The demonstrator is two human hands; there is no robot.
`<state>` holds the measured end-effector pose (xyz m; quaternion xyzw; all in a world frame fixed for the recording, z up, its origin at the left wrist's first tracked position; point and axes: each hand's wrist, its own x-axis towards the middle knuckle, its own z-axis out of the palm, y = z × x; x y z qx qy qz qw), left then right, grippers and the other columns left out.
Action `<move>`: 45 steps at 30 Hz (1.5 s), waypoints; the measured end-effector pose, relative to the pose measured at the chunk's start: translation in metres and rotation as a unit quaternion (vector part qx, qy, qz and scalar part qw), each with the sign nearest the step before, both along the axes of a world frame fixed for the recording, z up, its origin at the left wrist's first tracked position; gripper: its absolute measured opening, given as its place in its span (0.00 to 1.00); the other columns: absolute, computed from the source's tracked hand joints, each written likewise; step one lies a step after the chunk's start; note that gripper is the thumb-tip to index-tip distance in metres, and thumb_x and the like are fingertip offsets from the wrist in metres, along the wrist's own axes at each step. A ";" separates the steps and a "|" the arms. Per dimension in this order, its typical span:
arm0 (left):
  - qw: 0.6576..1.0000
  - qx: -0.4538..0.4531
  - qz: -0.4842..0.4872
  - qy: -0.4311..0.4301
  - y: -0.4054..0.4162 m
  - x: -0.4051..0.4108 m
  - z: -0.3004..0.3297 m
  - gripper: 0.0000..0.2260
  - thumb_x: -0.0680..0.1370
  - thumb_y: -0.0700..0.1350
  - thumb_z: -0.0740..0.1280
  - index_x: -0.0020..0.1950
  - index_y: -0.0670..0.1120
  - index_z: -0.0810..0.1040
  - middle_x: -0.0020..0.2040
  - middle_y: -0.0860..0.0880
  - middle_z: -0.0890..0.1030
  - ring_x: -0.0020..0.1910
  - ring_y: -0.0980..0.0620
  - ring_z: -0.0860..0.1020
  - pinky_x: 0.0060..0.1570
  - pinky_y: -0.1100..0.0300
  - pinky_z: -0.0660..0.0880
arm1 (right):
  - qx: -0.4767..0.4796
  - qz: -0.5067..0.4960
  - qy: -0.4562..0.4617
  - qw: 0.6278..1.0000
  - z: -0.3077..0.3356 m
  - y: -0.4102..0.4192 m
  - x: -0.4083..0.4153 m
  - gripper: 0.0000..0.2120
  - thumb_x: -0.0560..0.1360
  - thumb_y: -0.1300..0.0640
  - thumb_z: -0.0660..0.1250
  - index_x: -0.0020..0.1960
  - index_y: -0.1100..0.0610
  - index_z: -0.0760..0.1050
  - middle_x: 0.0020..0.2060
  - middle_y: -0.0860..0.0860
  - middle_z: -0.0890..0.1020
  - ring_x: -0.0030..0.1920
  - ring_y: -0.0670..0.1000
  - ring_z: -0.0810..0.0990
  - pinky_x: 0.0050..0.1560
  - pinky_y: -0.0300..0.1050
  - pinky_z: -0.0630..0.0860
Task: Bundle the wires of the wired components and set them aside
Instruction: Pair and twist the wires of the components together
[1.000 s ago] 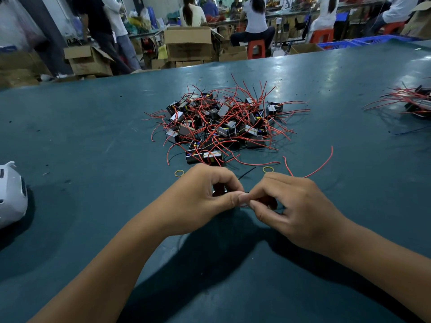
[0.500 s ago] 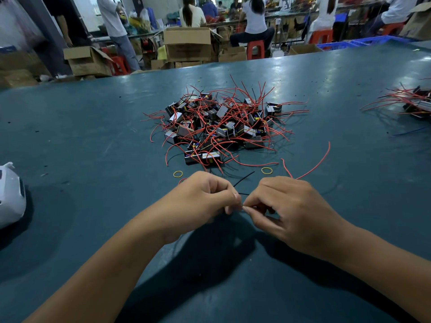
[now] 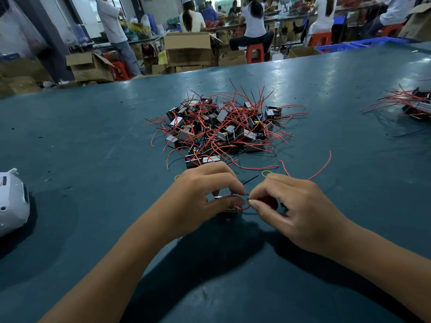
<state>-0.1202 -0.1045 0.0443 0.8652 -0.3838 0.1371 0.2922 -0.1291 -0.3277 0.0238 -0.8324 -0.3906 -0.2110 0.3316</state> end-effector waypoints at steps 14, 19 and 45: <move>0.999 0.028 -0.010 -0.039 -0.004 -0.003 0.001 0.06 0.79 0.45 0.69 0.53 0.46 0.82 0.53 0.52 0.76 0.51 0.55 0.75 0.48 0.56 0.75 | -0.007 0.009 0.003 1.000 -0.001 0.000 0.000 0.04 0.76 0.58 0.67 0.45 0.58 0.79 0.38 0.40 0.69 0.37 0.40 0.67 0.39 0.34 0.67; 0.998 0.029 -0.005 -0.057 -0.006 -0.003 -0.002 0.04 0.80 0.45 0.69 0.51 0.46 0.81 0.50 0.52 0.76 0.48 0.52 0.76 0.44 0.49 0.75 | 0.006 0.010 0.005 1.000 -0.001 0.001 0.002 0.01 0.75 0.61 0.68 0.44 0.58 0.78 0.38 0.37 0.69 0.38 0.36 0.68 0.41 0.29 0.66; 0.957 -0.190 0.178 0.125 -0.031 -0.005 -0.015 0.06 0.81 0.42 0.66 0.44 0.48 0.77 0.37 0.56 0.74 0.35 0.59 0.71 0.37 0.66 0.67 | 0.083 -0.044 0.122 0.988 0.005 -0.005 0.010 0.06 0.76 0.51 0.67 0.45 0.52 0.80 0.36 0.44 0.80 0.39 0.46 0.80 0.39 0.39 0.77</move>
